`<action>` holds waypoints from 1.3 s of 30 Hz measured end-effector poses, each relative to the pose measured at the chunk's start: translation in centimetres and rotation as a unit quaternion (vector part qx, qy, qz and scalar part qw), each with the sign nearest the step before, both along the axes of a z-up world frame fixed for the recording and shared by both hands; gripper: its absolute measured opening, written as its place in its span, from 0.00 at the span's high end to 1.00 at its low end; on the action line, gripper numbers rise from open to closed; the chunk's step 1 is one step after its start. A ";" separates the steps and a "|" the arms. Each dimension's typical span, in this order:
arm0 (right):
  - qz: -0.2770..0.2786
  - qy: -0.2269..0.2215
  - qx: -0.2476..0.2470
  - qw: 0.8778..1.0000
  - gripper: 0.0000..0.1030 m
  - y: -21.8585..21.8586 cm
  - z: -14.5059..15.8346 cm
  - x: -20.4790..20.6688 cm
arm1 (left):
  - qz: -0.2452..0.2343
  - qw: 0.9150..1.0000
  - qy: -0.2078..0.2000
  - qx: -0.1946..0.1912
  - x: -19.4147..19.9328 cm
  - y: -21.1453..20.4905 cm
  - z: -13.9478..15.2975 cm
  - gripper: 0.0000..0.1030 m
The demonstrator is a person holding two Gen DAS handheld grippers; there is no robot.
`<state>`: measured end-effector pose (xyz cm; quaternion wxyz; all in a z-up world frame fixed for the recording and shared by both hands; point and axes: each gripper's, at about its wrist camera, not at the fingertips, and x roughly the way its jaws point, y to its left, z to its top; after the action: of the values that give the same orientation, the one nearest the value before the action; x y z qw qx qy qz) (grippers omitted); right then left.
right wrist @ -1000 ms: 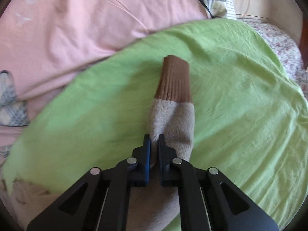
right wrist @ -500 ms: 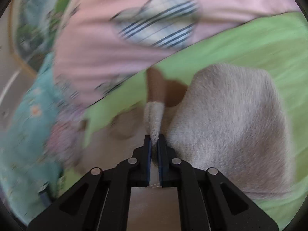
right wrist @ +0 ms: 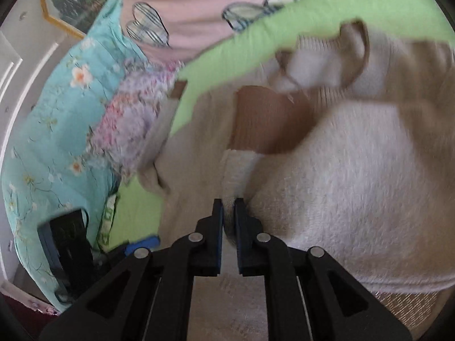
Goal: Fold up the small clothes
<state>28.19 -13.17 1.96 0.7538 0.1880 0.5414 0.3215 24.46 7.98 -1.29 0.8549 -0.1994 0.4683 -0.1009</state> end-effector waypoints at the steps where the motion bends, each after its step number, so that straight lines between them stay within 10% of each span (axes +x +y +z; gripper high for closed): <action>1: -0.001 0.009 0.001 1.000 0.82 -0.3 -0.3 -0.1 | -0.004 1.000 0.000 -0.012 0.7 0.1 0.0 0.01; 11: -0.082 -0.020 -0.021 0.996 0.65 -7.7 1.3 -3.0 | -0.060 0.995 0.026 -0.080 13.4 -4.1 -1.6 0.10; 12: -0.090 -0.019 -0.024 0.996 0.65 -8.2 1.4 -3.3 | -0.065 0.995 0.026 -0.073 14.8 -4.7 -2.0 0.33; 13: -0.097 -0.019 -0.028 0.995 0.65 -8.6 1.5 -3.5 | -0.067 0.995 0.026 -0.063 15.5 -5.1 -2.3 0.82; 14: -0.100 -0.021 -0.031 0.994 0.65 -8.9 1.6 -3.7 | -0.070 0.996 0.029 -0.052 16.1 -5.4 -2.6 0.97; 23: -0.148 -0.048 -0.024 0.988 0.65 -12.2 3.4 -4.5 | -0.005 0.998 -0.070 -0.010 5.9 -0.5 -0.1 0.91; 29: -0.159 -0.054 -0.038 0.985 0.65 -13.5 3.6 -4.4 | -0.013 0.999 -0.010 -0.052 5.1 1.7 -3.1 0.54; 32: -0.168 -0.063 -0.050 0.982 0.65 -14.0 4.0 -4.7 | -0.010 0.998 -0.018 -0.051 5.9 1.7 -2.9 0.66; 33: -0.173 -0.065 -0.056 0.981 0.65 -14.2 4.0 -4.8 | -0.011 0.999 -0.031 -0.039 6.0 1.5 -2.3 0.97; 36: -0.199 -0.062 -0.079 0.975 0.65 -15.7 4.0 -4.6 | 0.006 0.993 -0.115 -0.036 4.4 1.8 0.9 0.92; 39: -0.216 -0.074 -0.107 0.968 0.65 -17.1 4.2 -4.3 | 0.017 0.993 -0.115 -0.030 3.8 2.6 0.4 0.91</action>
<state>23.87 -30.22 6.13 0.8590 0.1940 0.4621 0.1043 28.29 10.53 -0.88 0.8982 -0.2199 0.3604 -0.1227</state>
